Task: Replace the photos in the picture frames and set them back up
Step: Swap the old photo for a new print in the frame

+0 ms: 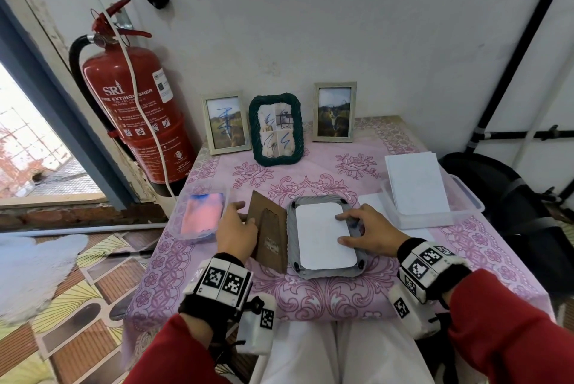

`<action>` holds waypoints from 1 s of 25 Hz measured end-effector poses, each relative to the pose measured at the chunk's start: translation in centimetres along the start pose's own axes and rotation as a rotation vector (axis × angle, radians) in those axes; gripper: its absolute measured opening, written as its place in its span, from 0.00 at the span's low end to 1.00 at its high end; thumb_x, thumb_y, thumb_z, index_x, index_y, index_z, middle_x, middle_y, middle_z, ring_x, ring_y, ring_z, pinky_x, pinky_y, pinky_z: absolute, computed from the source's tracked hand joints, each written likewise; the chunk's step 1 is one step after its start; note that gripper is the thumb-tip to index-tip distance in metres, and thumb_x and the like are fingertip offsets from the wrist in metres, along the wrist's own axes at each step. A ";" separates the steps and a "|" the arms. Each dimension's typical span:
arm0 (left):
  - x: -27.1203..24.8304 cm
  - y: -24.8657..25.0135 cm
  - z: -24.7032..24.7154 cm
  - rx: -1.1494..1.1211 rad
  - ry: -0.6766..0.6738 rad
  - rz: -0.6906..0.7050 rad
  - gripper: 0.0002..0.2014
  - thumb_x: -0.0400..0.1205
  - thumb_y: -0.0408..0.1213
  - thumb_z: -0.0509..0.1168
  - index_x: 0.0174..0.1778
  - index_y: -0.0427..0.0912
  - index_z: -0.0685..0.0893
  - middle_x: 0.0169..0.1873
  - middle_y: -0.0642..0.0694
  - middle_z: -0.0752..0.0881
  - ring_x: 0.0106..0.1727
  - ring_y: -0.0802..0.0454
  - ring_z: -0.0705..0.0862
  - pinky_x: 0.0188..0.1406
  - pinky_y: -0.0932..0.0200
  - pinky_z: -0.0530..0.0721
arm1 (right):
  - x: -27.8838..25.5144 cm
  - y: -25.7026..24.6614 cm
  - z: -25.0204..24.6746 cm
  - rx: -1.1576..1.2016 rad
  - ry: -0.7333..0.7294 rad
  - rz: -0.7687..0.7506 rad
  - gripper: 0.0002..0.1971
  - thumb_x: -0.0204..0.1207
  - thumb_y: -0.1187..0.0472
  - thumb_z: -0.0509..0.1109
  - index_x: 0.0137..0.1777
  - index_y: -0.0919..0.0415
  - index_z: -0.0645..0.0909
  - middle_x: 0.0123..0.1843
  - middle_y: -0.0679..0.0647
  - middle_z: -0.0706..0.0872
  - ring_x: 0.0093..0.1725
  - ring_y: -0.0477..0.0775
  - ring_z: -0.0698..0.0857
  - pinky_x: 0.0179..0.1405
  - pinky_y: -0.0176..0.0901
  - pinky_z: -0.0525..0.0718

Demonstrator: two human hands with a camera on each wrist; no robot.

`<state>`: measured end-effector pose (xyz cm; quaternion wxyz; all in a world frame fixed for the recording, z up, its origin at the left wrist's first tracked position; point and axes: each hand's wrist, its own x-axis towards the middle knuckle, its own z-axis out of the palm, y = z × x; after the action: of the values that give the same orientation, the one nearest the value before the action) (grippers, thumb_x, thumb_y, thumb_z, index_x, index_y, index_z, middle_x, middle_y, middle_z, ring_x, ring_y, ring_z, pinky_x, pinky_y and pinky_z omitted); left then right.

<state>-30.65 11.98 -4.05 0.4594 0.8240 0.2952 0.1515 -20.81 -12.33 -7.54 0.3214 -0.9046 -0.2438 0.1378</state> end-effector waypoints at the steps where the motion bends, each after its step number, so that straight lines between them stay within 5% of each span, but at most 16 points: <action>1: 0.1 0.2 -0.3 -0.016 0.011 0.014 0.18 0.80 0.27 0.61 0.67 0.37 0.76 0.54 0.38 0.84 0.52 0.45 0.81 0.54 0.54 0.78 | 0.0 0.0 0.0 -0.002 0.000 0.001 0.28 0.69 0.56 0.78 0.70 0.55 0.76 0.53 0.53 0.69 0.53 0.48 0.75 0.56 0.30 0.71; 4: 0.2 1.0 -1.0 -0.100 0.067 0.067 0.17 0.81 0.27 0.61 0.65 0.41 0.78 0.52 0.42 0.84 0.51 0.46 0.82 0.56 0.48 0.83 | 0.0 0.0 0.0 -0.002 -0.001 0.004 0.28 0.69 0.56 0.78 0.70 0.55 0.76 0.53 0.53 0.69 0.53 0.48 0.75 0.55 0.29 0.71; 7: 0.2 1.6 -1.1 -0.218 0.065 0.108 0.17 0.81 0.27 0.62 0.65 0.43 0.78 0.48 0.47 0.83 0.44 0.52 0.82 0.48 0.54 0.82 | 0.1 0.1 0.0 -0.006 -0.002 0.007 0.28 0.69 0.55 0.78 0.69 0.54 0.77 0.52 0.52 0.69 0.51 0.47 0.74 0.53 0.29 0.70; 13: -1.6 1.7 1.5 -0.359 -0.098 0.040 0.18 0.79 0.25 0.64 0.65 0.37 0.78 0.50 0.38 0.84 0.51 0.41 0.84 0.53 0.44 0.85 | 0.1 0.0 -0.3 0.010 -0.004 -0.016 0.25 0.69 0.55 0.78 0.67 0.54 0.78 0.51 0.52 0.70 0.40 0.36 0.71 0.45 0.26 0.67; 18: -2.9 0.9 4.5 -0.427 -0.168 0.002 0.18 0.78 0.24 0.66 0.65 0.35 0.78 0.50 0.35 0.84 0.49 0.41 0.84 0.52 0.44 0.86 | 0.0 0.0 -0.2 0.058 0.035 -0.005 0.18 0.73 0.63 0.71 0.64 0.55 0.79 0.49 0.55 0.73 0.46 0.49 0.75 0.38 0.22 0.68; 25: -3.0 0.3 6.8 -0.502 -0.164 -0.056 0.19 0.77 0.23 0.67 0.65 0.35 0.78 0.49 0.36 0.84 0.47 0.44 0.83 0.48 0.51 0.84 | -0.4 -0.2 -0.4 0.135 0.044 0.019 0.22 0.73 0.72 0.65 0.68 0.61 0.75 0.61 0.63 0.79 0.54 0.55 0.79 0.50 0.41 0.75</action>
<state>-29.34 5.42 -7.34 0.6756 0.6854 0.2328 0.1401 -21.07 -12.60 -7.03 0.3856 -0.8860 -0.2180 0.1370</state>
